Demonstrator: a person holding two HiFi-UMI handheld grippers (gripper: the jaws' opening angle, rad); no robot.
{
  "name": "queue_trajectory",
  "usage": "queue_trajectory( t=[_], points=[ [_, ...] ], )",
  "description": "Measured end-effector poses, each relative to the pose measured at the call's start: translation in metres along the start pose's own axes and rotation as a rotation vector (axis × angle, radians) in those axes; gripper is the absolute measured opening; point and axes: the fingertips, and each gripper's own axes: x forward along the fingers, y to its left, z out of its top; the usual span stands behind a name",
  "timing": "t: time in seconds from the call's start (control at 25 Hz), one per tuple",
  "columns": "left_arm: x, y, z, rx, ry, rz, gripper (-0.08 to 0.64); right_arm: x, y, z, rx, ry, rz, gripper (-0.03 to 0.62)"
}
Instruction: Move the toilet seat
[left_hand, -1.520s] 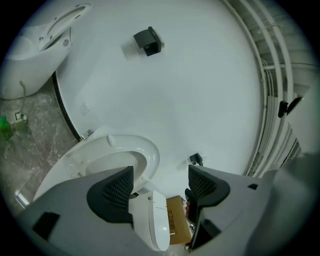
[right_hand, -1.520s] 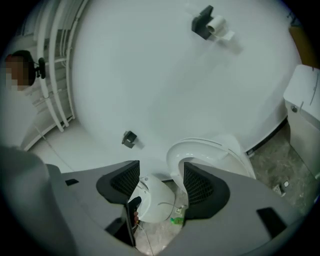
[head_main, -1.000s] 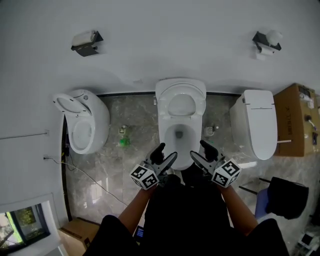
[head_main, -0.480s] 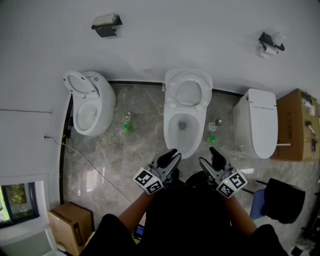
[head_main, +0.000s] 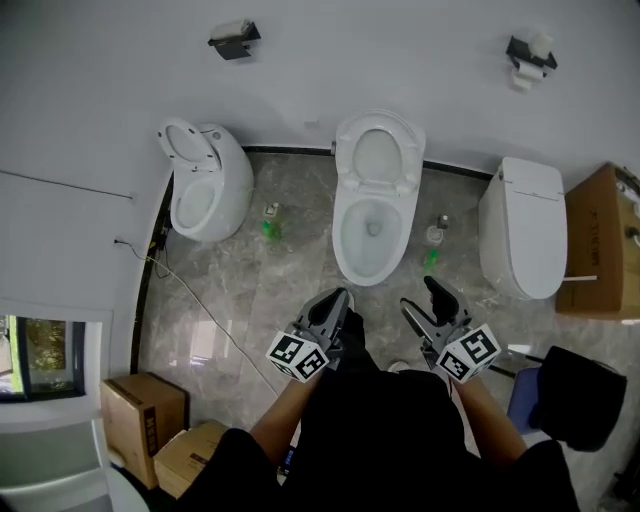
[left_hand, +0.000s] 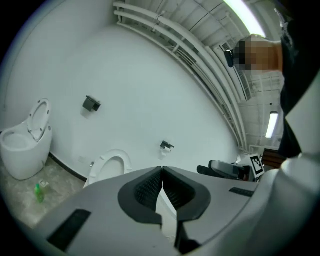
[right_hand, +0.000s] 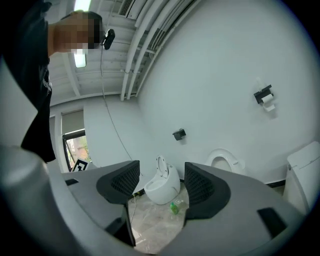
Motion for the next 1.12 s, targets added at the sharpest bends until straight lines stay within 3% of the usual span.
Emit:
queue_trajectory(
  t=[0.08,0.28,0.32,0.4,0.44,0.6,0.88,1.12],
  points=[
    [-0.008,-0.025,-0.018,0.003,0.016,0.038,0.017,-0.029,0.002,-0.016,0.001,0.04,-0.053,0.279],
    [-0.035,-0.116,-0.051,0.113,0.064,0.013,0.018,-0.099,0.033,-0.039,0.072,0.052,-0.099,0.278],
    [-0.041,-0.128,-0.054,0.134,0.059,0.029,0.017,-0.111,0.038,-0.041,0.075,0.051,-0.111,0.259],
    [-0.05,-0.147,-0.057,0.15,0.054,0.051,0.017,-0.132,0.049,-0.043,0.07,0.04,-0.138,0.131],
    [-0.053,-0.155,-0.06,0.142,0.057,0.049,0.017,-0.14,0.055,-0.043,0.061,0.027,-0.14,0.11],
    [-0.056,-0.182,-0.071,0.086,0.085,0.012,0.017,-0.169,0.072,-0.039,-0.009,-0.014,-0.168,0.054],
    [-0.052,-0.215,-0.069,0.165,0.085,-0.017,0.018,-0.183,0.075,-0.034,-0.091,-0.003,-0.213,0.037],
    [-0.059,-0.21,-0.064,0.164,0.058,-0.007,0.017,-0.187,0.073,-0.026,-0.162,-0.005,-0.264,0.029]
  ],
)
